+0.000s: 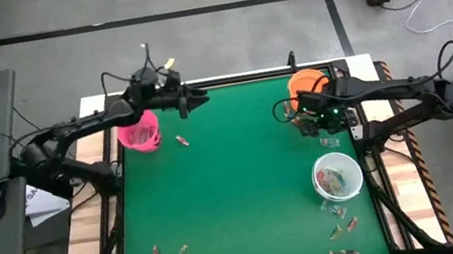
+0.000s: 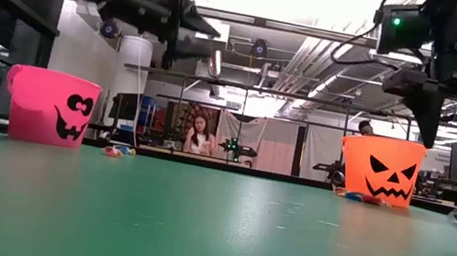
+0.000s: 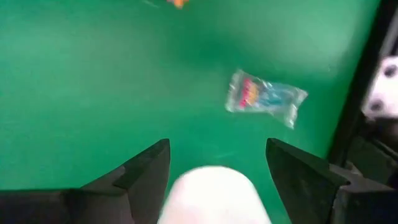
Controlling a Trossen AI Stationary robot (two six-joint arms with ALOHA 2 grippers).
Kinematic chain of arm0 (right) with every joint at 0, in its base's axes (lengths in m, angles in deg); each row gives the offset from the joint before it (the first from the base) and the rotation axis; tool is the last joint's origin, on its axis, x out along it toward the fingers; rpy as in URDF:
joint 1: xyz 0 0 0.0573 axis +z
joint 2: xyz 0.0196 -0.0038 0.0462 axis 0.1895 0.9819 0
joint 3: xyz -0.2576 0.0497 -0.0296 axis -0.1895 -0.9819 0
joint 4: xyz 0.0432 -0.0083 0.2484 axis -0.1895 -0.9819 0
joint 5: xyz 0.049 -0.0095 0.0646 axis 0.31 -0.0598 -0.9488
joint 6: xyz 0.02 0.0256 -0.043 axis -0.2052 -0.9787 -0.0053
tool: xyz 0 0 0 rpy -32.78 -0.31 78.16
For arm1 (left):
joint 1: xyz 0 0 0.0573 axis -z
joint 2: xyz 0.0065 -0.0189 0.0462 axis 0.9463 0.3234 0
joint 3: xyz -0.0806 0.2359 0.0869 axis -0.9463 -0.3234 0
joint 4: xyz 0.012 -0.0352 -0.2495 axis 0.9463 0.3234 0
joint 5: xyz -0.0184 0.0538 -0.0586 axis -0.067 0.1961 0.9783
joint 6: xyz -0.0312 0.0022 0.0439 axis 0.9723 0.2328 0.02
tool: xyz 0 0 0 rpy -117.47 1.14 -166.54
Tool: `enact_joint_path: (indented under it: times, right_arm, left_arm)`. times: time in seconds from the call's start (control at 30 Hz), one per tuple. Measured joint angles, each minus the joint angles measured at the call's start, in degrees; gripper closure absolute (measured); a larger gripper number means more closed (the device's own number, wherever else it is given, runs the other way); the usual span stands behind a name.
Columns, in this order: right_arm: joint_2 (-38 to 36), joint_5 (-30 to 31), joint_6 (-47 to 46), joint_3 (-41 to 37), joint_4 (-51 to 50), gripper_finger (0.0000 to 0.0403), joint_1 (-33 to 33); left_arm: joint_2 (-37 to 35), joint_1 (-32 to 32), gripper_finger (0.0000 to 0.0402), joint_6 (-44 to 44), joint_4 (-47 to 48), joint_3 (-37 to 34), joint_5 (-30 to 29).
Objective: Sort candy by brand, put in halloween buckets
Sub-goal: Put the blue gummy into the white bucket
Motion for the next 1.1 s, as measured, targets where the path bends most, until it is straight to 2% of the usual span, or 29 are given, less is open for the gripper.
enact_joint_path:
  times: [0.17,0.3,0.43,0.7,0.83,0.9,0.97,1.1]
  right_arm:
    - [3.6,-2.2,2.5,-0.6,-2.5,0.0144,-2.3]
    - [7.4,-6.6,2.0,-4.2,-0.2,0.0144,-3.7]
    - [10.3,-7.0,1.5,-8.6,4.3,0.0144,-3.8]
    - [13.1,1.6,1.7,-11.7,12.3,0.0144,-3.7]
    - [14.2,3.9,4.2,-13.3,13.9,0.0152,-3.7]
    - [14.8,3.7,5.9,-14.2,15.3,0.0173,-3.6]
    - [15.0,4.1,7.7,-14.6,16.2,0.0213,-2.8]
    - [14.4,8.3,13.1,-13.9,16.3,0.0335,0.1]
  left_arm:
    - [5.8,-2.0,0.0204,1.0,-0.1,1.7,6.4]
    - [7.7,-2.1,0.0204,2.1,-0.2,2.9,8.5]
    - [7.7,-2.1,0.0204,2.1,-0.2,3.9,9.9]
    - [7.3,-1.8,0.0204,3.2,-0.2,4.8,10.2]
    - [7.3,-0.8,0.0204,7.6,-0.2,4.8,10.5]
    - [7.2,0.1,0.0204,11.2,-0.2,4.8,10.5]
    - [6.7,1.7,0.0204,14.2,-0.2,4.8,10.5]
    - [5.8,6.9,0.0204,18.7,-4.7,4.8,8.5]
